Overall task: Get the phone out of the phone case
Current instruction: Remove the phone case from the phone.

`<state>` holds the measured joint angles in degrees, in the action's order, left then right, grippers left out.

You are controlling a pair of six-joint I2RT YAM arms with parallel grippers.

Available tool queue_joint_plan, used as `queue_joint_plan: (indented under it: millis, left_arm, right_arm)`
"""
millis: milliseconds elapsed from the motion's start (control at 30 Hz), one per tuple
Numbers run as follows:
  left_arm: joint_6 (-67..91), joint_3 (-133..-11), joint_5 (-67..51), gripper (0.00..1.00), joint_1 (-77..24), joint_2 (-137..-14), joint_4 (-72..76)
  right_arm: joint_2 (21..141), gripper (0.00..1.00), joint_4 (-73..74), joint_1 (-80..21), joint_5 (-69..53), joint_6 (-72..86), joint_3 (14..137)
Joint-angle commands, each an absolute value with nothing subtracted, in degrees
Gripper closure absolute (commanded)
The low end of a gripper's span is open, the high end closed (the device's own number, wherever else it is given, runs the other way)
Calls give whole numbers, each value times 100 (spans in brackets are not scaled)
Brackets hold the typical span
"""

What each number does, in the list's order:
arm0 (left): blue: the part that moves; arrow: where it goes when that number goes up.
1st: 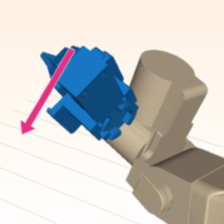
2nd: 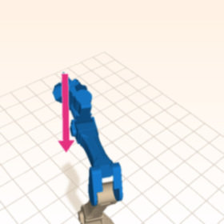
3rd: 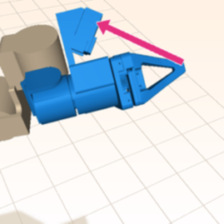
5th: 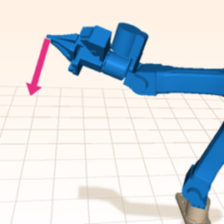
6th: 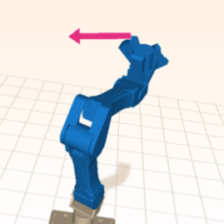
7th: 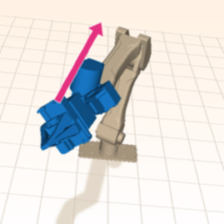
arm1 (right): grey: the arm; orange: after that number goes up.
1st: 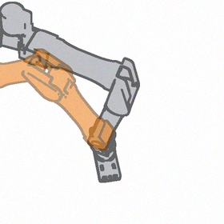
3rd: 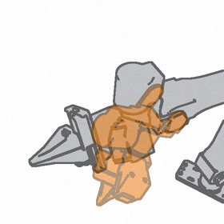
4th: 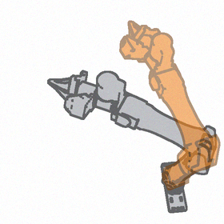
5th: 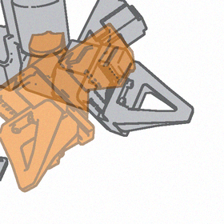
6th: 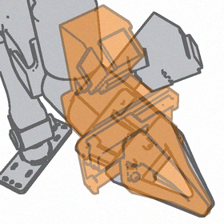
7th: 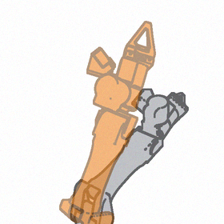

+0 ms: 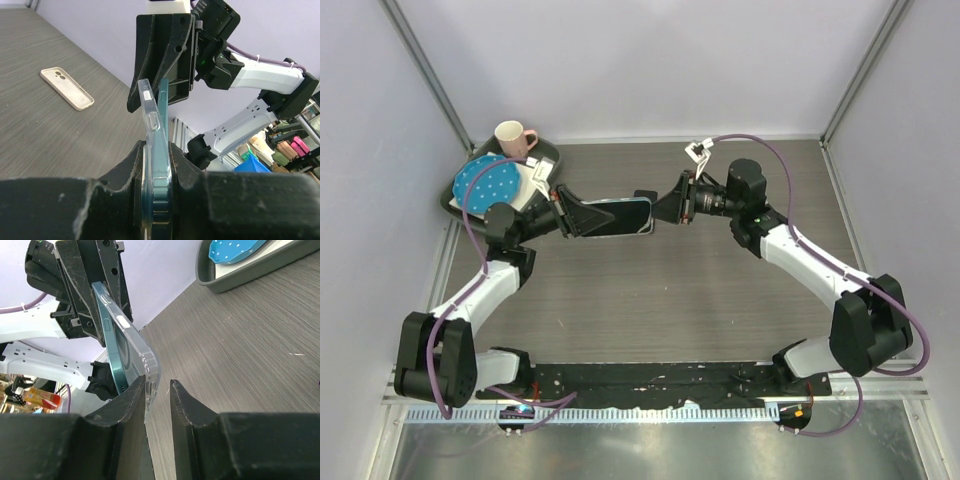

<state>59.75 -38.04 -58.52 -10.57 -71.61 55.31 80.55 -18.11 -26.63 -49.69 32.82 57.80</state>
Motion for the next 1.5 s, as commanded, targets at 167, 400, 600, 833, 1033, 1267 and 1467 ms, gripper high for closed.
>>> queue_joint_plan:
  millis: [167, 400, 600, 833, 1033, 1267, 1467]
  left_arm:
    - [5555, -4061, -3094, 100, -563, -7093, 6372]
    - [5572, -3990, -2953, 100, -396, -7066, 6275]
    - [5572, -3920, -2883, 100, -334, -7128, 6135]
    - [5476, -3823, -2874, 100, -343, -7233, 5915]
    - [5344, -3656, -2813, 100, -369, -7426, 5661]
    - [5326, -3612, -2873, 100, -457, -7453, 5265]
    - [5809, -3805, -3216, 100, -624, -7365, 5265]
  right_arm:
    - [8226, 67, -1186, -3340, -6336, 3656, 5687]
    - [8385, 86, -1966, -3559, -6749, 4208, 5599]
    - [8568, 99, -7101, -3595, -7146, 7464, 5203]
    - [9061, 99, -9509, -3884, -7154, 9642, 5774]
    - [9009, 99, -9554, -4613, -7575, 9475, 6020]
    - [9026, 99, -9598, -4720, -7919, 9123, 6135]
    - [9413, 99, -9545, -3869, -7814, 9061, 6152]
